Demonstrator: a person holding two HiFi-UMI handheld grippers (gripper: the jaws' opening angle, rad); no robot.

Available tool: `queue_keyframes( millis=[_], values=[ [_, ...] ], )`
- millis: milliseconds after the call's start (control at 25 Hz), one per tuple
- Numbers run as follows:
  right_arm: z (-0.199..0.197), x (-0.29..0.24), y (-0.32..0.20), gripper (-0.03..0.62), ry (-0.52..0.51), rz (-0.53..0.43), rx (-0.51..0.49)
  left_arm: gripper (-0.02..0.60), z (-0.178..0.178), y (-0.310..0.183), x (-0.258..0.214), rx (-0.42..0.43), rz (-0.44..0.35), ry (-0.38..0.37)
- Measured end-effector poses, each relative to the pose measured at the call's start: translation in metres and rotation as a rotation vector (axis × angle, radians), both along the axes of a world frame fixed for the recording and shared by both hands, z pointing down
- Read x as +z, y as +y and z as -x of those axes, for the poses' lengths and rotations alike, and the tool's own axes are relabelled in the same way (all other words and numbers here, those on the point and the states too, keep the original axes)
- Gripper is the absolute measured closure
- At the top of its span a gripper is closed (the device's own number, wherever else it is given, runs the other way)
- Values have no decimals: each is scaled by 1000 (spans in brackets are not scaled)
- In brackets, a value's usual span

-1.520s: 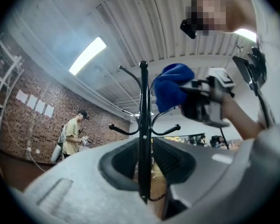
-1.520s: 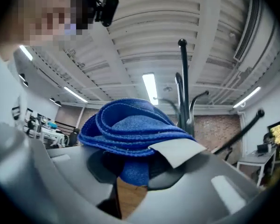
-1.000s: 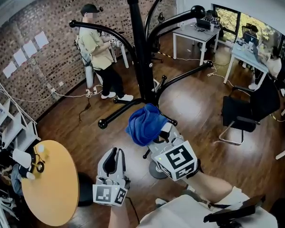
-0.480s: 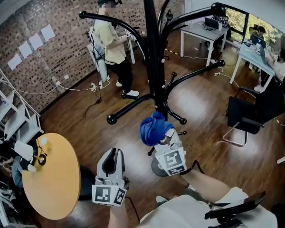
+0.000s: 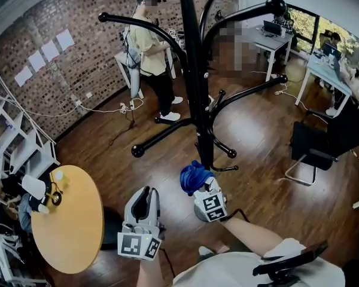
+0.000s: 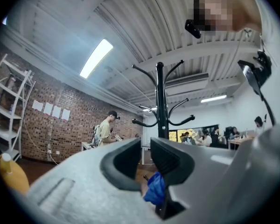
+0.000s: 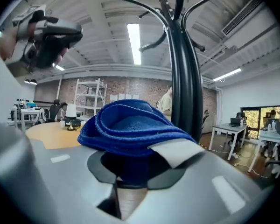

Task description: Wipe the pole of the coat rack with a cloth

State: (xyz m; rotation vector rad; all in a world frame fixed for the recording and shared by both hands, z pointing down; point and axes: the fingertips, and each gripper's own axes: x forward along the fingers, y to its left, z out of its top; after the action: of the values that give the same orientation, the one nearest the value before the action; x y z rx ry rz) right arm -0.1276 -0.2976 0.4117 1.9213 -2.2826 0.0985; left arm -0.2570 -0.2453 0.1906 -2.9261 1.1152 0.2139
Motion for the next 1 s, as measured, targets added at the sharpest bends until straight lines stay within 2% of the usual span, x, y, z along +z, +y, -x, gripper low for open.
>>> queue_keyframes(
  millis=[120, 240, 320, 480, 560, 680, 840, 1000],
  values=[
    [-18, -64, 31, 491, -84, -105, -76, 520, -16, 6, -1, -3, -6, -5],
    [-37, -143, 71, 491, -143, -158, -262, 520, -28, 8, -6, -22, -16, -14],
    [-58, -177, 93, 491, -148, -155, -352, 520, -39, 8, -10, -44, -24, -14],
    [-123, -213, 108, 491, -144, -169, -356, 520, -78, 17, -18, -113, -58, -10],
    [-140, -230, 102, 491, -147, -190, -407, 520, -103, 24, -21, -144, -70, -11],
    [-136, -246, 80, 491, -114, -181, -540, 520, -129, 35, -26, -213, -94, -23],
    [-127, -245, 47, 491, -111, -149, -636, 520, -151, 45, -22, -337, -106, -40],
    [-108, -240, 39, 491, -147, -97, -761, 520, -146, 64, -11, -470, -61, -28]
  ],
)
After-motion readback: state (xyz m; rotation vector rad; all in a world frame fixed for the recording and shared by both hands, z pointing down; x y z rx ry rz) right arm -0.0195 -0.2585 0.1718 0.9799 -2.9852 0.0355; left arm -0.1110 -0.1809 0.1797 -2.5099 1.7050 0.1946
